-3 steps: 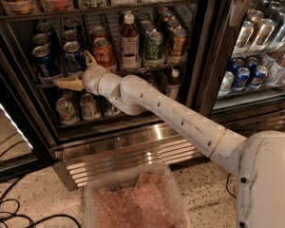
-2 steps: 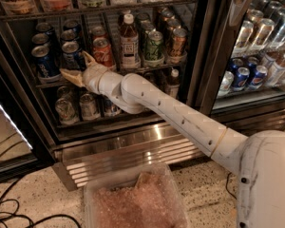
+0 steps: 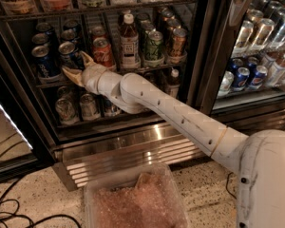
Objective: Pick pepsi can from middle shelf of fridge
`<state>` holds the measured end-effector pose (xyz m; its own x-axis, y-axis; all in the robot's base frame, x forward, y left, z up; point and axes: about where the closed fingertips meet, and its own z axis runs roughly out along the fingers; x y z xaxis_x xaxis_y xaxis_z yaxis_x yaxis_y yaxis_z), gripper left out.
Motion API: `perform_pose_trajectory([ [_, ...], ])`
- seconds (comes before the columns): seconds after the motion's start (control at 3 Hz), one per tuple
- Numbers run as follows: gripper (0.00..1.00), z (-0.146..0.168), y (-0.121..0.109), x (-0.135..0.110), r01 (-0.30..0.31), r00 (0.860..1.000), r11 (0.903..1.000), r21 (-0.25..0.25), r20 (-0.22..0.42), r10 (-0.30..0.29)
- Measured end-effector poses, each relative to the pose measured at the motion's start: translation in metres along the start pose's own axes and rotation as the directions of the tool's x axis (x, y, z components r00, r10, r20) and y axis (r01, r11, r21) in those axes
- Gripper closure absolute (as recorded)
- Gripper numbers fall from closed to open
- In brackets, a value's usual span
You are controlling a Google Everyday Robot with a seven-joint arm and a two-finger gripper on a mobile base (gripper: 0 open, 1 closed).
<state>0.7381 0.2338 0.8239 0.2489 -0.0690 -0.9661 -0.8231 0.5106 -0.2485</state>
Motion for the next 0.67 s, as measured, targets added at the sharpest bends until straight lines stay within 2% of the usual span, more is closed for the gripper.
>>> perform_pose_trajectory([
  [0.67,1.00,0.0009,0.0021,0.0011,-0.006,1.000,0.9999,-0.009,-0.001,0.006],
])
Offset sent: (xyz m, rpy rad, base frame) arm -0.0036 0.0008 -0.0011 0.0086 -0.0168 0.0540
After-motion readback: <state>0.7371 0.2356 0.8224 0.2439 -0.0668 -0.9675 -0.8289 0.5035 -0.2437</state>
